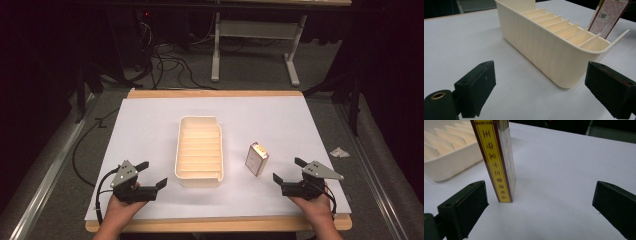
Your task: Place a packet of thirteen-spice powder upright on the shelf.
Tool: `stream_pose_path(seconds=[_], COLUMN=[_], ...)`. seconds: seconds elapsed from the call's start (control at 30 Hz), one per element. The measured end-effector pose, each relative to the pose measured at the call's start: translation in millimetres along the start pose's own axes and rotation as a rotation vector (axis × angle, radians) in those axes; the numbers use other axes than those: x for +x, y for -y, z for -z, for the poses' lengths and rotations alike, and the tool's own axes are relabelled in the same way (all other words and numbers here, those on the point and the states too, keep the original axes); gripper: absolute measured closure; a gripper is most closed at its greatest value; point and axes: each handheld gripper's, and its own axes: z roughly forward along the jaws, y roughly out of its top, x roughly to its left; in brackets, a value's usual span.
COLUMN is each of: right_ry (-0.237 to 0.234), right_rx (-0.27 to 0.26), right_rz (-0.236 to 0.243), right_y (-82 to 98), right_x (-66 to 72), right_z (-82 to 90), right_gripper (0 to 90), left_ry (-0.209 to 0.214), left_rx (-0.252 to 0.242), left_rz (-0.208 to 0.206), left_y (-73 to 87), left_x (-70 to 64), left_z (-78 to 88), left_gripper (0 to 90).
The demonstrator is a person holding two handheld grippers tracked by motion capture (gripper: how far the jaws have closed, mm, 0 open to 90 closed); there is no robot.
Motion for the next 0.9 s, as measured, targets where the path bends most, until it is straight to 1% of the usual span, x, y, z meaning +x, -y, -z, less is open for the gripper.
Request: stream_pose_path(seconds=[0.03,0.13,0.23,0.27,0.37,0.57,0.67,0.77,0.9], right_ry=[-0.001,-0.003,-0.009,-0.009,-0.020,-0.024,-0.024,-0.026,-0.027], right_rx=[0.007,0.014,-0.008,-0.008,-0.015,-0.011,-0.017,-0.029,-0.038], right_rz=[0.007,0.006,0.005,0.005,0.028,0.030,0.030,0.029,0.029], right_y=[1.5,2.5,-0.2,-0.2,-2.7,-3.1,-3.6,-4.9,-6.4], right_x=[-0.7,-2.2,-1.1,-1.1,1.9,2.8,2.5,3.0,4.8], right_z=[-0.2,0.7,3.7,3.7,3.5,3.4,4.8,6.9,9.0], right_gripper=[0.0,0.0,0.0,0.0,0.0,0.0,0.0,0.0,0.0], left_ry=[0.000,-0.006,-0.006,-0.005,-0.006,-0.010,-0.007,-0.007,-0.006], left_rx=[0.000,0.000,0.002,-0.001,-0.005,-0.002,-0.003,-0.005,-0.010], left_rz=[0.000,0.009,0.002,0.003,0.001,0.010,0.014,0.005,0.016], left_y=[0.0,-0.3,1.3,1.3,1.1,1.6,1.9,1.3,0.3], left_x=[0.0,0.9,0.0,-0.7,-1.1,0.1,-0.6,0.4,0.0], left_z=[0.0,-0.2,-0.3,0.1,1.3,0.4,0.3,1.0,1.8], left_gripper=[10.5,10.5,10.5,10.5,10.5,10.5,10.4,10.4,10.4])
